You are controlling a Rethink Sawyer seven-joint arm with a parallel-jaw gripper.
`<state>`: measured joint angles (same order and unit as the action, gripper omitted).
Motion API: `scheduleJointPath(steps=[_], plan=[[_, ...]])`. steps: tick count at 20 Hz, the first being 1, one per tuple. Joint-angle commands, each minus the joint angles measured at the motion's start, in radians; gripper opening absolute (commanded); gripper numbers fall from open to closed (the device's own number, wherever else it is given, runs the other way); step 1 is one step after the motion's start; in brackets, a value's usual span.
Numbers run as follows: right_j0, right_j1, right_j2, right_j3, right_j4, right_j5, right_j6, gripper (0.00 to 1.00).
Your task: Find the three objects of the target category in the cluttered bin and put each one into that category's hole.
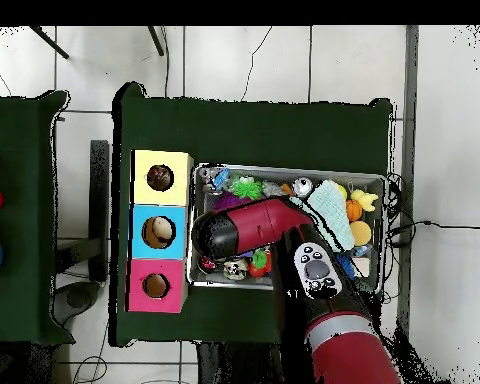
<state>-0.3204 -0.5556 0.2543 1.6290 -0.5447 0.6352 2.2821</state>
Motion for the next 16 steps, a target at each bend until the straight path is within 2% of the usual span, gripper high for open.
scheduleJointPath(steps=[1, 6, 10, 16], plan=[[0.003, -0.016, -0.015, 0.045, -0.047, -0.104, 0.013, 0.00], [0.005, 0.039, -0.023, 0.019, -0.070, -0.158, 0.014, 0.00], [0.050, 0.029, -0.054, 0.039, -0.054, -0.175, 0.058, 0.00], [0.121, 0.055, -0.101, 0.051, -0.028, -0.228, 0.113, 0.00]])
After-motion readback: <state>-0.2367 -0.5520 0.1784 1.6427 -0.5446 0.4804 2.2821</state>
